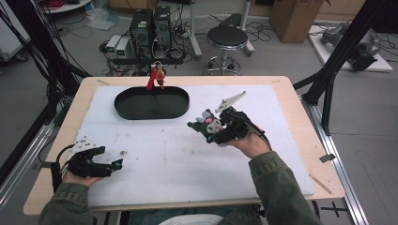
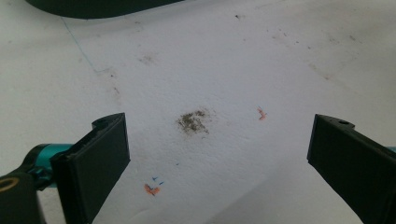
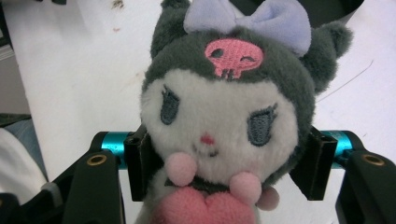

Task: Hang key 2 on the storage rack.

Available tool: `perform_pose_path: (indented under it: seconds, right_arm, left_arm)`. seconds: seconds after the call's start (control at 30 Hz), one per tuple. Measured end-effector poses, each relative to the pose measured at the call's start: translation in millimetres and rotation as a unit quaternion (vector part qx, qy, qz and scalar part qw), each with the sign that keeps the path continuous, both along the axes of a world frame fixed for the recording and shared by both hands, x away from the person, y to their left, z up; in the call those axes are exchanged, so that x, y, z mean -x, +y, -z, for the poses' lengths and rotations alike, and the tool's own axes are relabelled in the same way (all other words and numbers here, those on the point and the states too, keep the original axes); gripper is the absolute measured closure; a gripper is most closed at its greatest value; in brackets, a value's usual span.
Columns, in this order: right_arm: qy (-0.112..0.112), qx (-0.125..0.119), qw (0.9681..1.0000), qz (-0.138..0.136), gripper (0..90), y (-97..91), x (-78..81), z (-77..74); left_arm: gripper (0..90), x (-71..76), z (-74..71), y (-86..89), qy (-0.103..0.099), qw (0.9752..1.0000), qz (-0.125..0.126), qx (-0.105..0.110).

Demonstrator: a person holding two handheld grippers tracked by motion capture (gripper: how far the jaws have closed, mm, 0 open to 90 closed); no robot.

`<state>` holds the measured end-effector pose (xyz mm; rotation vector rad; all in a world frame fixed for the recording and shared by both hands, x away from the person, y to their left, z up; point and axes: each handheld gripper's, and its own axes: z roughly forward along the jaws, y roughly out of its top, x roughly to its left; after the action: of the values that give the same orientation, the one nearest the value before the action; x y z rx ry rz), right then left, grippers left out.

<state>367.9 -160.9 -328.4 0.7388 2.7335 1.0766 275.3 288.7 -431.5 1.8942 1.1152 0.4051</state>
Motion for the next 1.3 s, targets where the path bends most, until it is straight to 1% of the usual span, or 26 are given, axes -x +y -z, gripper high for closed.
perform_pose_path:
  seconds: [0.03, 0.1, 0.17, 0.27, 0.37, 0.5, 0.57, 0.63, 0.8, 0.87, 0.9, 1.0, 1.03, 1.07, 1.17, 1.2, 1.23, 1.27, 1.3]
  right_arm:
    - [0.001, -0.002, 1.0, -0.001, 36.1, 1.3, -2.6, -1.5]
    - [-0.001, -0.008, 1.0, -0.005, 36.1, 3.6, -7.6, -4.5]
    - [0.001, -0.004, 1.0, -0.001, 36.2, 6.6, -11.7, -7.8]
    - [0.001, -0.01, 0.9999, 0.001, 36.2, 10.9, -18.8, -12.9]
    - [0.0, -0.01, 1.0, 0.0, 36.6, 17.0, -24.8, -20.6]
    - [0.0, -0.008, 0.9999, -0.008, 38.0, 25.1, -33.4, -29.8]
    - [-0.003, -0.011, 0.9999, -0.007, 38.2, 28.7, -37.5, -33.7]
    - [-0.005, -0.007, 0.9999, -0.007, 38.2, 31.2, -42.1, -37.0]
    - [-0.005, -0.017, 0.9998, 0.008, 38.3, 37.4, -59.3, -46.9]
    - [-0.008, -0.015, 0.9998, 0.014, 38.4, 39.6, -66.7, -50.3]
    - [-0.007, -0.015, 0.9997, 0.02, 38.6, 41.2, -69.0, -51.9]
    - [-0.004, -0.023, 0.9995, 0.019, 38.7, 45.7, -79.9, -55.4]
    - [-0.004, -0.023, 0.9995, 0.022, 38.7, 47.3, -82.0, -56.3]
    - [-0.003, -0.017, 0.9996, 0.024, 38.7, 50.4, -85.4, -58.7]
    - [-0.005, -0.027, 0.9993, 0.027, 38.7, 56.6, -93.7, -63.0]
    - [-0.003, -0.027, 0.9993, 0.024, 38.7, 58.8, -97.0, -64.0]
    - [0.0, -0.022, 0.9995, 0.024, 38.7, 61.3, -99.8, -64.9]
    - [-0.004, -0.021, 0.9995, 0.023, 38.7, 64.6, -103.8, -64.9]
    - [0.002, -0.019, 0.9994, 0.028, 38.7, 66.8, -107.1, -65.0]
  left_arm:
    - [6.0, -0.1, -0.4, -0.4, 0.003, 1.0, -0.002, 0.003]
    - [6.0, 0.8, -2.3, -1.2, 0.001, 1.0, 0.005, 0.009]
    - [6.0, 1.3, -3.5, -1.6, -0.001, 0.9999, 0.008, 0.01]
    - [6.0, 0.1, -3.1, -0.7, 0.004, 0.9999, 0.006, 0.01]
    - [6.0, -0.9, -3.2, -0.7, 0.006, 0.9998, 0.007, 0.015]
    - [6.0, -0.7, -3.8, -1.2, 0.003, 0.9999, 0.008, 0.013]
    - [6.0, -0.8, -4.1, -1.7, 0.002, 0.9998, 0.01, 0.017]
    - [6.0, -1.8, -3.8, -1.6, 0.002, 0.9998, 0.008, 0.017]
    - [6.0, -4.1, -2.8, -0.2, 0.006, 0.9998, 0.007, 0.018]
    - [6.0, -4.2, -3.2, 0.4, 0.001, 0.9998, 0.005, 0.018]
    - [6.0, -4.1, -3.7, 1.1, 0.0, 0.9998, 0.004, 0.022]
    - [6.0, -4.4, -4.7, 2.7, -0.005, 0.9997, 0.001, 0.026]
    - [6.0, -4.5, -4.7, 2.9, -0.004, 0.9997, 0.0, 0.025]
    - [6.0, -4.8, -4.4, 2.5, -0.004, 0.9997, 0.0, 0.025]
    - [6.0, -5.5, -3.6, 1.5, -0.002, 0.9998, 0.002, 0.022]
    - [6.0, -5.6, -3.6, 1.6, -0.001, 0.9998, 0.003, 0.02]
    - [6.0, -5.7, -3.5, 1.4, -0.001, 0.9998, 0.004, 0.018]
    - [6.0, -5.8, -3.4, 1.2, -0.002, 0.9998, 0.003, 0.02]
    - [6.0, -5.8, -3.4, 1.2, -0.001, 0.9998, 0.002, 0.021]
